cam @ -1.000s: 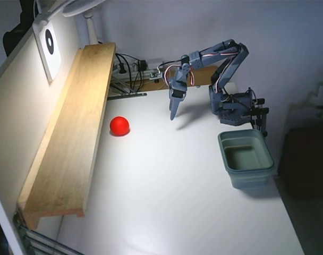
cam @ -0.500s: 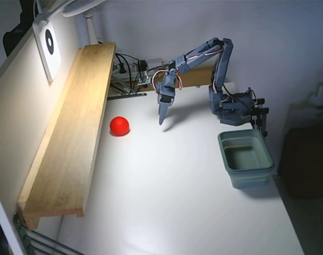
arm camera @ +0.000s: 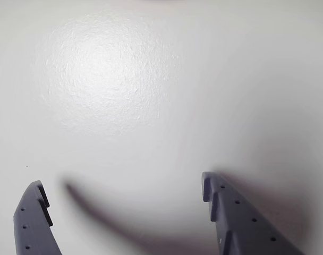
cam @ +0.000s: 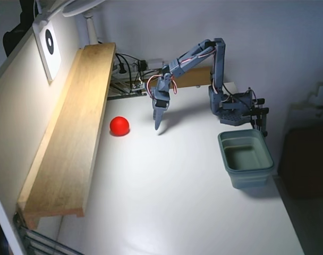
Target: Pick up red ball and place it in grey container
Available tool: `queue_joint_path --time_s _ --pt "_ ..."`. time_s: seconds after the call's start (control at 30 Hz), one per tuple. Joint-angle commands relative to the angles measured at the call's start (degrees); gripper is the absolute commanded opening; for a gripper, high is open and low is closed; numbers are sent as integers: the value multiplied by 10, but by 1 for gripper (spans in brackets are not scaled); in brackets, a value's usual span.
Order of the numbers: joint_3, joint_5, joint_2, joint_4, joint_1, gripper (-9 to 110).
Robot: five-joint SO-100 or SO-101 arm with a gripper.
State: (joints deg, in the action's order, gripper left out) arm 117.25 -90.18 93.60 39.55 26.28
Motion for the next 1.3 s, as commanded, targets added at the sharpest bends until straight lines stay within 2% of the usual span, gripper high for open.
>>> queue_joint_path --time_s 0.0,1.27 --pt "-34 2 -2 0 -3 38" --pt "-270 2 -210 28 -3 38"
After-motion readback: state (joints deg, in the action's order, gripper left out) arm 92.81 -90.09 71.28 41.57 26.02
